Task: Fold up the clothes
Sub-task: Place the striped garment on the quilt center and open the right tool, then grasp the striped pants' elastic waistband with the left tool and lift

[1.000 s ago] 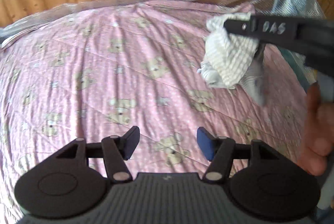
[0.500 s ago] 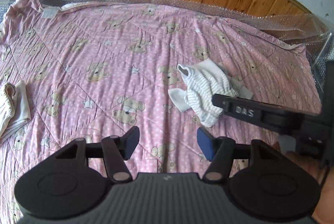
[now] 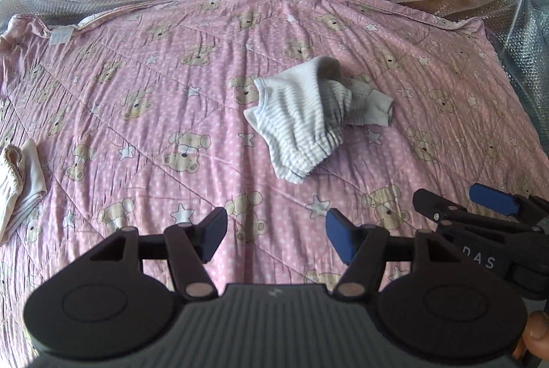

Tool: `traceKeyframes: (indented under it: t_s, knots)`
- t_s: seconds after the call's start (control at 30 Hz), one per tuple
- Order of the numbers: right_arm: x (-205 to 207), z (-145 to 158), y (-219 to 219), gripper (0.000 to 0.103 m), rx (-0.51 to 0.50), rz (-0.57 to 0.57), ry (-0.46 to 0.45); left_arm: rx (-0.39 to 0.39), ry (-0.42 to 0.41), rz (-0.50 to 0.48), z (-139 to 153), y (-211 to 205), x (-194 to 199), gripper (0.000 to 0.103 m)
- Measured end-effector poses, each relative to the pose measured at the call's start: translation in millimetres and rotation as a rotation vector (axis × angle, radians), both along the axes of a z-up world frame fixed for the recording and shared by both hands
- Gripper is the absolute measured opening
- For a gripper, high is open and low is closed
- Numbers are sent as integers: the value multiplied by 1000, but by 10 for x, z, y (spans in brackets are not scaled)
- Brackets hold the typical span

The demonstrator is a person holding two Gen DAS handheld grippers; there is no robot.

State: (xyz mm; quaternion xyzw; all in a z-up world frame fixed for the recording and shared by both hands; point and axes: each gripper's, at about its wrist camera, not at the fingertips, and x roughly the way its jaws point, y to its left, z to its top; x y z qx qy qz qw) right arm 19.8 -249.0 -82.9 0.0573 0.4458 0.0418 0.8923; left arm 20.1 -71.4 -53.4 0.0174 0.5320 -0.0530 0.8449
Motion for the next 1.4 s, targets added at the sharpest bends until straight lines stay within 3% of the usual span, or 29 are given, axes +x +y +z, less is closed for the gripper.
traceKeyframes:
  t_s: [0.3,0.37,0.47,0.6,0.73,0.9,0.97,1.03,1.1,1.2,1.27,1.33,1.4]
  knots:
    - [-505,157,31,79,3,-133,-2,-85,-11,-73,-11,139,-326,68]
    - [-625,175,82,83,25,-102,-13,-112,-14,-75,-28,199,-375,71]
    - [-743,135,162,85,-41,-95,3,-182,12,-53,-112,308,-378,72]
    - [-712,110,84,85,-11,-131,15,-243,50,9,-248,393,-191,77]
    - [-433,99,-3,85,-30,-137,-9,-285,71,69,-413,338,169,81]
    - [-166,-1,-274,85,12,-178,-17,-402,133,197,-753,175,699,84]
    - [-55,-115,-387,85,9,-177,15,-406,142,258,-889,119,893,84]
    - [57,-271,-555,85,14,-197,47,-354,124,286,-954,81,1039,78]
    - [147,-406,-702,84,29,-217,78,-274,81,280,-903,84,1158,14]
    - [307,-489,-764,81,56,-177,85,-238,-46,284,-523,333,1162,13]
    - [415,-540,-799,79,74,-148,88,-229,-124,345,-270,739,1133,14]
    - [542,-557,-774,79,95,-107,81,-212,-110,410,-254,1184,1173,18]
    - [709,-547,-642,80,123,-48,65,-175,-32,481,-392,1587,1219,19]
